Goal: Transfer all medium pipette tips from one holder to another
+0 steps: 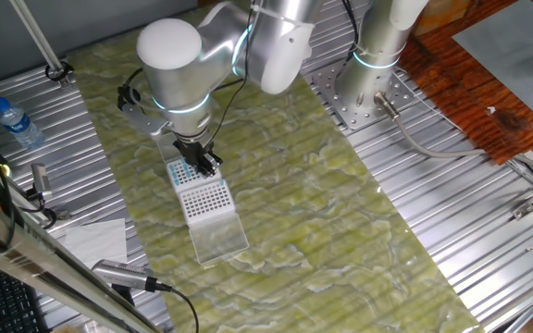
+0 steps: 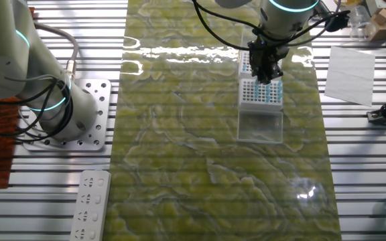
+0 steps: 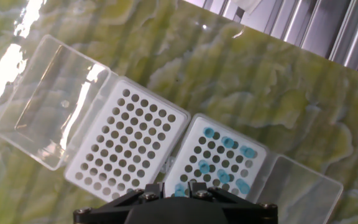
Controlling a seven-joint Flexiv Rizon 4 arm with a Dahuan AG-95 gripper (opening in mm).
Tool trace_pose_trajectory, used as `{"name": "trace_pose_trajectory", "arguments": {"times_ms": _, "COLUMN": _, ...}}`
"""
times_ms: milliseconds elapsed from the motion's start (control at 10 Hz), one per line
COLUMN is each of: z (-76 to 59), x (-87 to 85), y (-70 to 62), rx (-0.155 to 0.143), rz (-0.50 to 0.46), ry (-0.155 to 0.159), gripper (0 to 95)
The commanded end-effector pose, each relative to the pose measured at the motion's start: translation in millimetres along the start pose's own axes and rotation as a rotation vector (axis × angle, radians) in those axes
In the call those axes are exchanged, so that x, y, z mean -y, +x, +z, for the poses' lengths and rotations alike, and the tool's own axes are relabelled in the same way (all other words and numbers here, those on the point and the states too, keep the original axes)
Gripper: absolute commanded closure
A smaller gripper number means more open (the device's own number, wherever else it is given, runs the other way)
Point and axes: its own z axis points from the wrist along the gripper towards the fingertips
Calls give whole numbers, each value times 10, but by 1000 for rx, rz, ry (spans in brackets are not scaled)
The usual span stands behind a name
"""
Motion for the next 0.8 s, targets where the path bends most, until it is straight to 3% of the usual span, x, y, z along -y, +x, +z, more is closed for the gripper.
{"name": "trace_pose_trajectory", "arguments": {"times_ms": 100, "z": 16, "x": 9, "y": -6, "rx": 5, "rz": -6, "ry": 4, "gripper": 950}}
{"name": "trace_pose_trajectory", "arguments": {"times_ms": 600, "z": 0, "x": 30, "y": 13, "rx": -4, "rz": -28, "ry": 3, "gripper": 950}}
{"name": "trace_pose_trajectory", "arguments": {"times_ms": 700, "z": -179, "x": 32, "y": 53, "rx": -25, "rz": -35, "ry": -1, "gripper": 950}}
{"name": "trace_pose_trajectory", "arguments": {"times_ms": 800, "z": -179, "x": 32, "y": 53, "rx": -25, "rz": -35, "ry": -1, "gripper": 950}}
